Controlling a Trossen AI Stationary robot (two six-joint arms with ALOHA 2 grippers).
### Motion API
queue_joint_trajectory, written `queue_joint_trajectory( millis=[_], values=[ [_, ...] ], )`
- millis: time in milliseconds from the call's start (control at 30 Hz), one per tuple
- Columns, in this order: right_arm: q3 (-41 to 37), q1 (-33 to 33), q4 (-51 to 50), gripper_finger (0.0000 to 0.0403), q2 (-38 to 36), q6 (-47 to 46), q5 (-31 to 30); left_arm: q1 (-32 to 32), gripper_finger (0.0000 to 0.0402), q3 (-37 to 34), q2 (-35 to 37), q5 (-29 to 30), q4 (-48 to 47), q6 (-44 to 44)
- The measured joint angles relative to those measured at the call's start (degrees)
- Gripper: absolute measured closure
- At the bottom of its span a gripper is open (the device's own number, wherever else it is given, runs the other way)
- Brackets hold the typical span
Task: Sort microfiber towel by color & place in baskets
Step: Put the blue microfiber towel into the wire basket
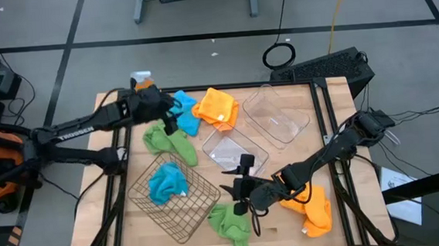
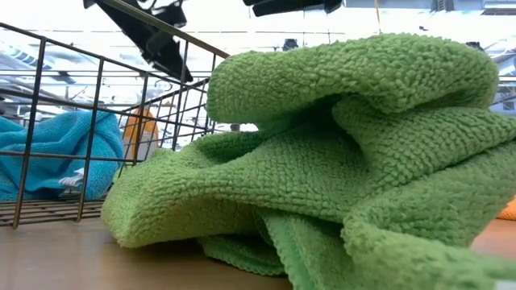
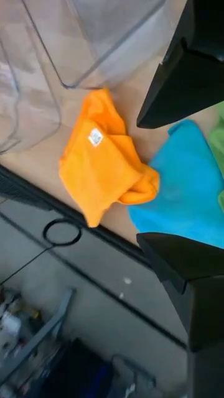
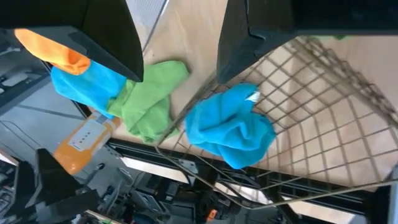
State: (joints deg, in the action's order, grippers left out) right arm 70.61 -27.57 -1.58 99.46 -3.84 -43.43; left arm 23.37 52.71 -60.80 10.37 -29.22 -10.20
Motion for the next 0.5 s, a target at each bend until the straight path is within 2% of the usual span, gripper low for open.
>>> queue_joint_trajectory(
  millis=[100, 233, 333, 500],
  values=[
    [0.0, 1.2, 0.0, 0.0209, 0.0, 0.1, 0.0, 6.3, 0.0107, 0.0, -2.1, -7.2, -0.3, -3.3],
    [0.0, 3.0, 0.0, 0.0209, 0.0, 0.2, 0.0, 12.9, 0.0107, 0.0, -7.1, -13.1, 0.6, -8.1],
    [0.0, 4.2, -0.1, 0.0209, 0.0, 0.2, 0.0, 16.4, 0.0107, 0.0, -12.2, -15.5, 3.3, -7.0],
    [0.0, 5.5, -0.5, 0.0209, 0.0, 0.1, 0.1, 20.5, 0.0107, 0.0, -20.0, -15.9, 5.0, -5.6]
  ],
)
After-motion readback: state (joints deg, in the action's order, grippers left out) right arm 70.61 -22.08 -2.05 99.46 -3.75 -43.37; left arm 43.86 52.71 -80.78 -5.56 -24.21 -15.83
